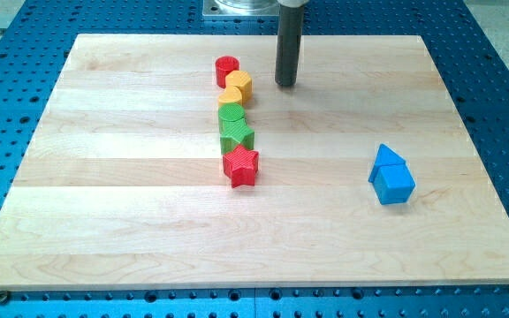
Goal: Adjust the red star and hexagon in a vertical line
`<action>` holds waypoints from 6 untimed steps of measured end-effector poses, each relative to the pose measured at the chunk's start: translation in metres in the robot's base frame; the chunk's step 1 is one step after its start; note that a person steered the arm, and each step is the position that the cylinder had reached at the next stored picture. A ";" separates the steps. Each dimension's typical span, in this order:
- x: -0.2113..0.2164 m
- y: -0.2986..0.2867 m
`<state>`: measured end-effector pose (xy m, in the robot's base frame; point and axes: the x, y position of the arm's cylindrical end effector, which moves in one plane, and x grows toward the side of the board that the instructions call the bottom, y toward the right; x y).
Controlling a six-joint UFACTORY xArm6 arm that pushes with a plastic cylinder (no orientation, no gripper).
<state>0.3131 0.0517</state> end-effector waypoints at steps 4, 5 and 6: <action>0.023 -0.054; 0.039 -0.013; 0.080 0.013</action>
<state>0.3926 0.0651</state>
